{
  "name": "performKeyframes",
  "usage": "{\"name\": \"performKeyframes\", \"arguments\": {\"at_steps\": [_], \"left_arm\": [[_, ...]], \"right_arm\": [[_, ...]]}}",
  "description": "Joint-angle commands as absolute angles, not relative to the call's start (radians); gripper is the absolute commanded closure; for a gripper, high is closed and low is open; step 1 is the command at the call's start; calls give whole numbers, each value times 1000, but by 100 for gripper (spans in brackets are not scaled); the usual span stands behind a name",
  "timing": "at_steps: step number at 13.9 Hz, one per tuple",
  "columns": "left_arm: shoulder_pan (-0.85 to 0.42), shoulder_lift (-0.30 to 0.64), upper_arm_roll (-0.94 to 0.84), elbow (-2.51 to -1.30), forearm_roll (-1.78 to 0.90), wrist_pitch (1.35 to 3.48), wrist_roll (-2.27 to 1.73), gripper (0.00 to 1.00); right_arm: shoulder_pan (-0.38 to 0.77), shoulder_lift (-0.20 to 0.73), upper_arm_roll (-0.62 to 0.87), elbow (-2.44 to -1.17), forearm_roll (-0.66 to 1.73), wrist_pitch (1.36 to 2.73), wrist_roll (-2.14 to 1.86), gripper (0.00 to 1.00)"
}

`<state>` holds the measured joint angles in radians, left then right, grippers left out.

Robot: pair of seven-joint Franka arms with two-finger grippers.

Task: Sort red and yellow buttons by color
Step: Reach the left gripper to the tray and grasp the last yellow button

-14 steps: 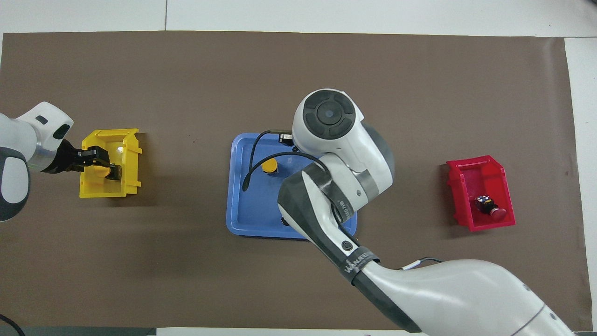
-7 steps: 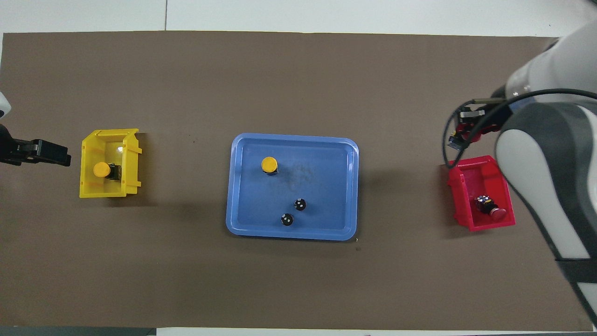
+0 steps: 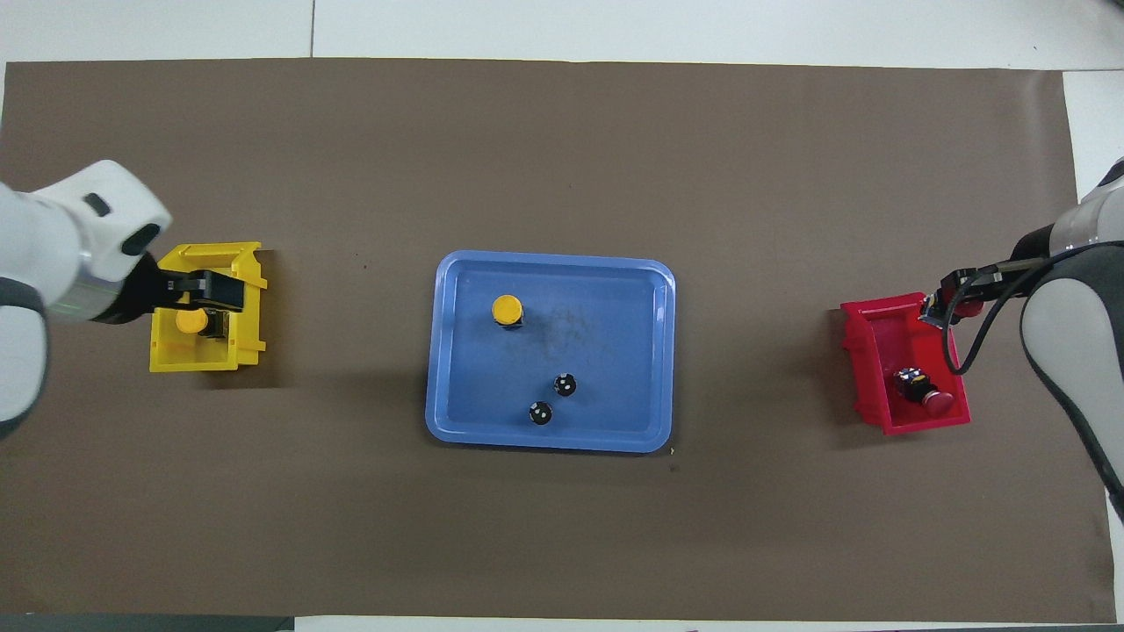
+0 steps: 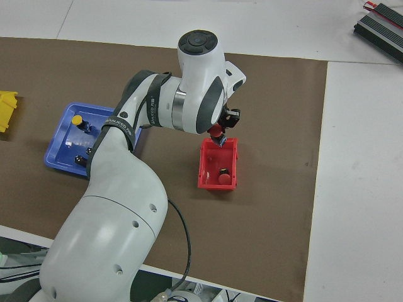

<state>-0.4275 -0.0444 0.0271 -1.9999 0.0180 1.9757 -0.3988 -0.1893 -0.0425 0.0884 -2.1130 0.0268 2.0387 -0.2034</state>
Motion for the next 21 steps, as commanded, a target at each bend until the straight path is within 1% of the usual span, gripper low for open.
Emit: {"name": "performKeyframes", "arguments": {"at_steps": [1, 2, 5, 8, 9, 10, 11, 12, 13, 14, 15, 16, 17, 19, 20, 21], "left_arm": [[-547, 53, 44, -1988, 14, 2093, -575, 8], [-580, 92, 46, -1968, -7, 2132, -630, 12], [-643, 210, 46, -1902, -17, 2199, -739, 14], [-692, 267, 46, -1879, -17, 2239, -784, 14], [-718, 311, 48, -1864, -15, 2256, -816, 14], [-729, 336, 49, -1850, -15, 2256, -821, 14], [-729, 340, 48, -1850, -15, 2253, -821, 14], [-732, 341, 48, -1848, -15, 2243, -821, 14], [-733, 341, 48, -1848, -15, 2243, -822, 14], [-733, 341, 48, -1848, -15, 2243, -822, 22], [-732, 341, 48, -1847, -15, 2243, -822, 30], [-732, 341, 52, -1841, -15, 2241, -822, 31], [-729, 342, 54, -1821, -15, 2224, -822, 36], [-723, 348, 54, -1798, -15, 2174, -822, 90], [-721, 348, 54, -1798, -15, 2172, -824, 98], [-721, 348, 55, -1795, -17, 2165, -828, 98]], "right_arm": [[-199, -129, 97, -2265, 81, 2146, -224, 77], [-201, -127, 97, -2282, 84, 2164, -244, 77], [-207, -127, 97, -2345, 84, 2258, -278, 77], [-204, -123, 97, -2376, 84, 2307, -278, 75], [-203, -124, 97, -2387, 84, 2321, -278, 74], [-202, -124, 97, -2394, 84, 2344, -278, 74], [-204, -124, 97, -2404, 84, 2352, -279, 72], [-204, -123, 97, -2405, 84, 2355, -279, 61], [-206, -123, 97, -2405, 84, 2353, -281, 38], [-206, -121, 97, -2402, 84, 2352, -282, 18], [-207, -118, 97, -2386, 84, 2333, -282, 1], [-209, -114, 97, -2349, 83, 2294, -282, 0], [-210, -109, 97, -2291, 83, 2213, -279, 0], [-213, -106, 95, -2144, 83, 2029, -264, 0], [-213, -101, 95, -2079, 81, 1966, -249, 0], [-212, -101, 94, -2031, 80, 1915, -223, 0]]}}
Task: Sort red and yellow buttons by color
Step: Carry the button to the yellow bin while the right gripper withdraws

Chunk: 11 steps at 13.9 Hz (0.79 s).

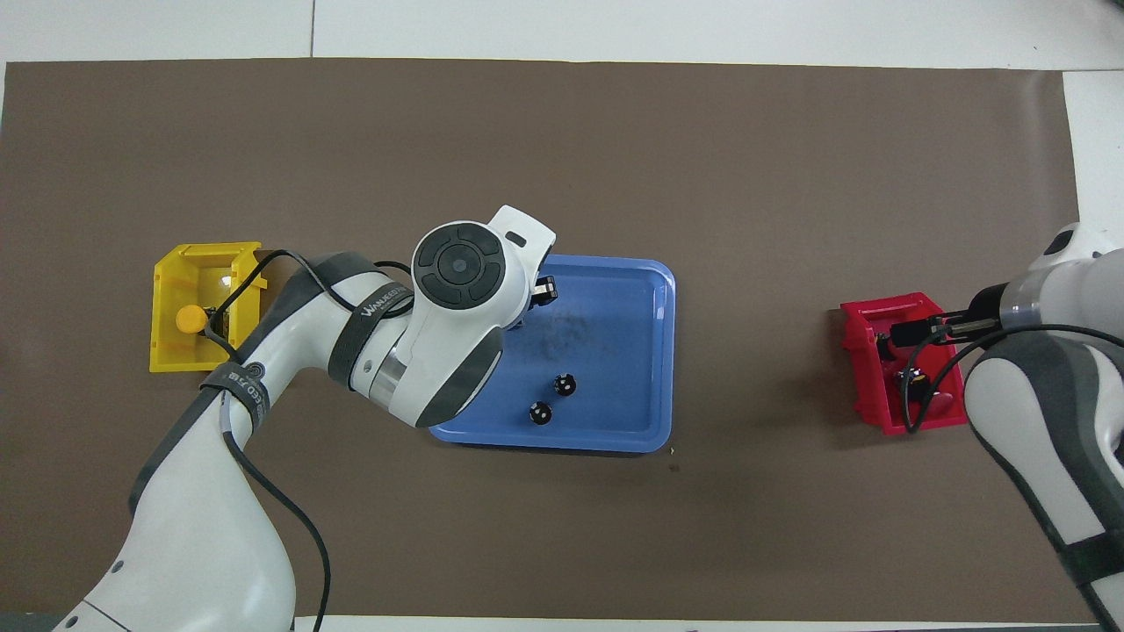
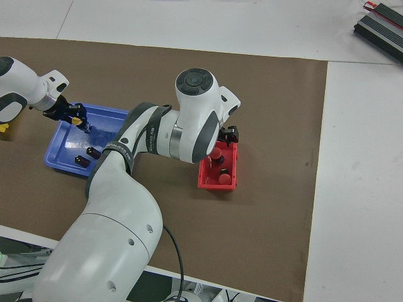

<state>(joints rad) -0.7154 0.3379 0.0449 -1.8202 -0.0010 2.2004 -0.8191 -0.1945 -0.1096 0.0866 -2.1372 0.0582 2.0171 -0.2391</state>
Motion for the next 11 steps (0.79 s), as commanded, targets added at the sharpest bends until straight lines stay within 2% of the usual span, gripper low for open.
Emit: {"name": "performKeyframes", "arguments": {"at_steps": [1, 4, 6, 9, 11], "left_arm": [[-718, 347, 55, -1763, -17, 2126, -839, 98], [-694, 304, 58, -1652, -17, 1921, -831, 98], [-626, 249, 60, -1654, -15, 1833, -801, 99], [-416, 225, 60, -1677, -15, 1796, -495, 99], [-269, 236, 60, -1669, -15, 1850, -294, 98]], "right_arm": [[-212, -103, 94, -1970, 71, 1860, -206, 0], [-233, -101, 92, -1858, 68, 1708, -202, 0], [-274, -85, 92, -1774, 67, 1604, -198, 0], [-298, -13, 94, -1601, 6, 1490, -195, 0], [-284, 9, 95, -1574, -18, 1494, -173, 0]]}}
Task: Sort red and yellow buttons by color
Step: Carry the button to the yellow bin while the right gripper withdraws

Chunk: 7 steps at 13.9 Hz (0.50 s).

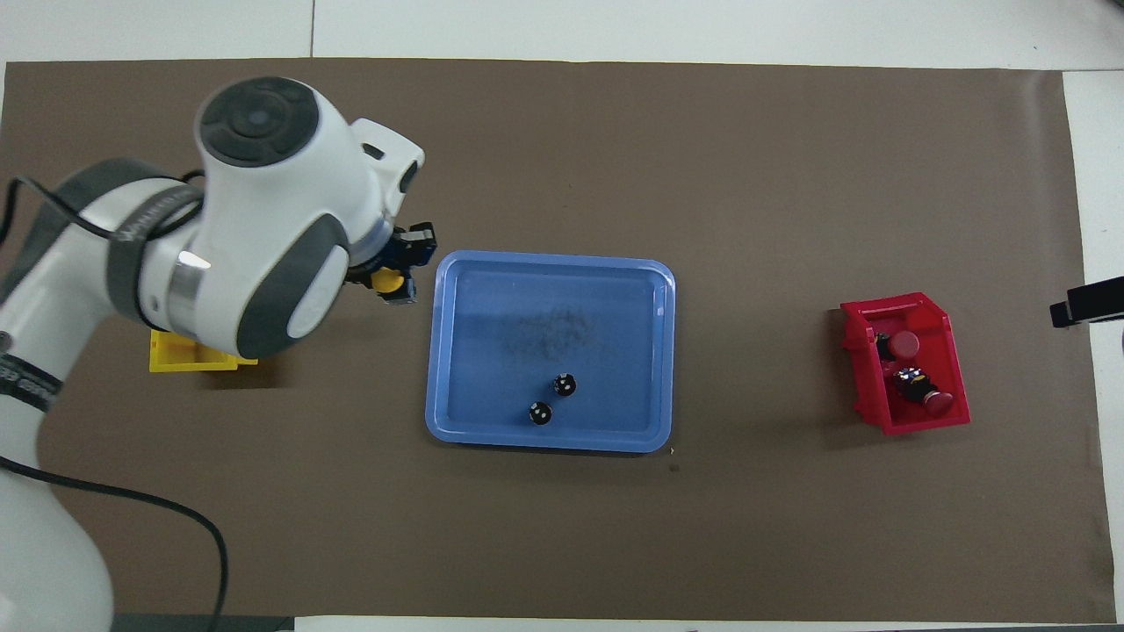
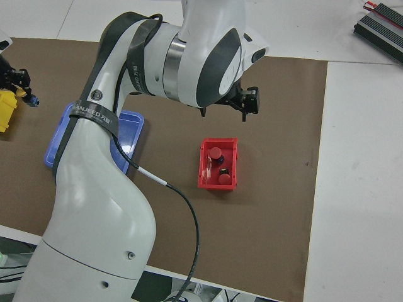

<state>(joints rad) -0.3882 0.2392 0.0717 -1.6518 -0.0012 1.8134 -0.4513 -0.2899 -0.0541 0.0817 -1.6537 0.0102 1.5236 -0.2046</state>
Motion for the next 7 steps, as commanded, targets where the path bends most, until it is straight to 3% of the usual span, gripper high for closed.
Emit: {"name": "performKeyframes", "arguments": {"at_steps": [1, 4, 7], "left_arm": [[-211, 242, 60, -1661, -18, 1871, -241, 99], [-105, 267, 61, -1634, -61, 1942, -141, 99], [-64, 242, 63, -1739, -60, 2030, -31, 99]], "right_arm": [[-261, 18, 89, -1574, -18, 1487, -137, 0], [-160, 5, -1, -1591, -23, 1485, -69, 0], [-137, 5, -31, -1589, -21, 1485, -68, 0]]}}
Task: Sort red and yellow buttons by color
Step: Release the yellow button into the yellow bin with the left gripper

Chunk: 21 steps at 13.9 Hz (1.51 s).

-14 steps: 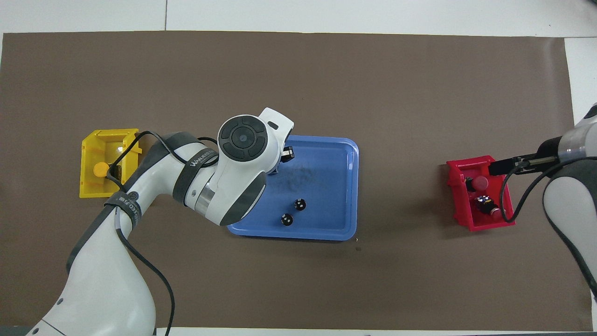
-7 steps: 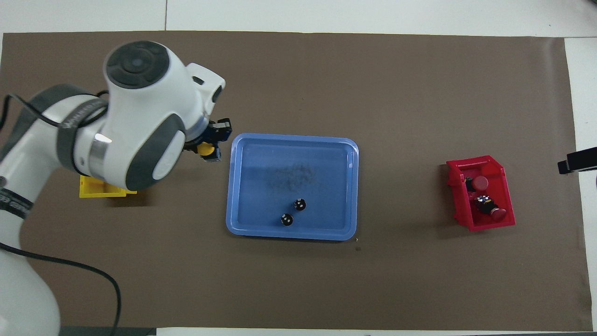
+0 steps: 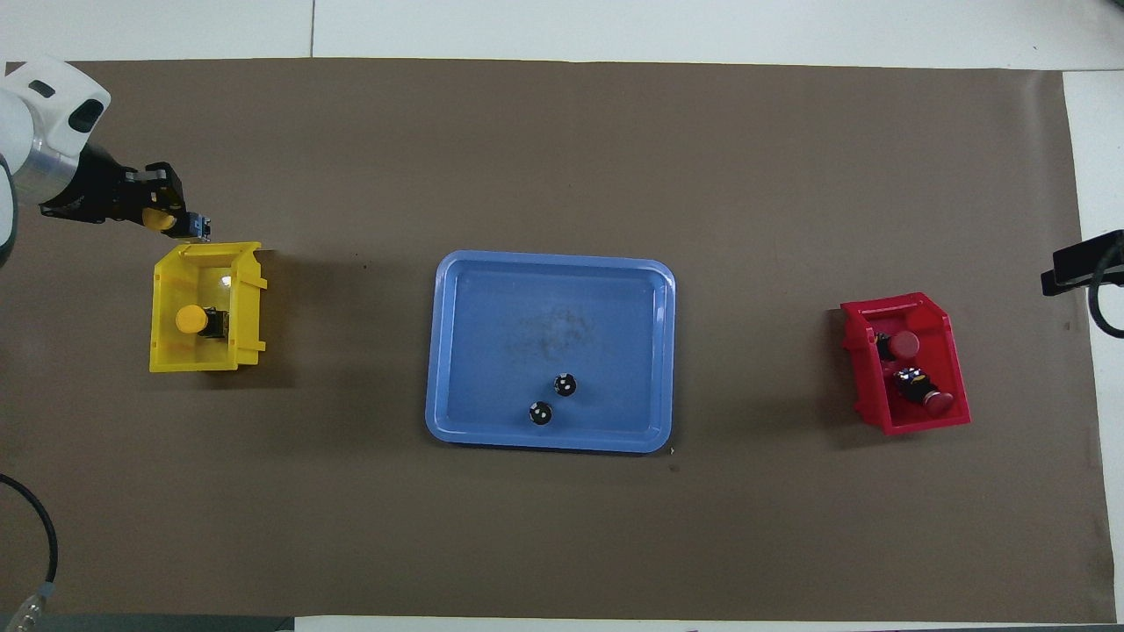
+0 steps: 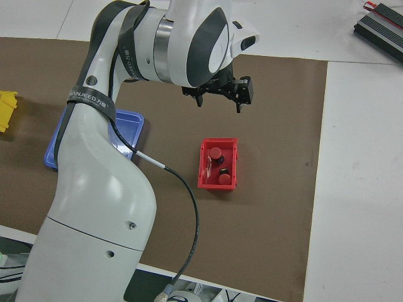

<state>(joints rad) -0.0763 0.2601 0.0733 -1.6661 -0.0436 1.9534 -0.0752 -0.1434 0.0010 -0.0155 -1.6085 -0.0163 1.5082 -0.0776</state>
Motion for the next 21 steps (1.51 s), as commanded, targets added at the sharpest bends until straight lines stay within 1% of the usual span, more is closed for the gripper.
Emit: {"name": "performKeyframes", "arguments": {"at_steps": [1, 6, 9, 13, 16, 20, 21], "left_arm": [[-61, 226, 63, -1784, -60, 2074, -28, 99], [-63, 209, 63, -1836, -54, 2083, -18, 99], [-63, 183, 66, -1902, -51, 2106, -17, 99], [-61, 170, 66, -1928, -45, 2114, -17, 99], [-54, 181, 66, -1966, -44, 2193, -17, 99], [-54, 181, 66, -2055, -44, 2299, 14, 98], [-52, 181, 66, -2057, -44, 2304, 17, 90]], "right_arm": [[-140, 2, -28, -1589, -21, 1483, -66, 0], [-133, -8, -25, -1614, -20, 1482, -66, 0], [-132, -9, -17, -1617, -11, 1480, -67, 0], [-133, -9, -17, -1615, -9, 1480, -67, 0], [-132, -9, -17, -1615, -9, 1480, -67, 0], [-132, -9, -17, -1617, -8, 1480, -67, 0], [-132, -9, -17, -1615, -8, 1480, -67, 0]]}}
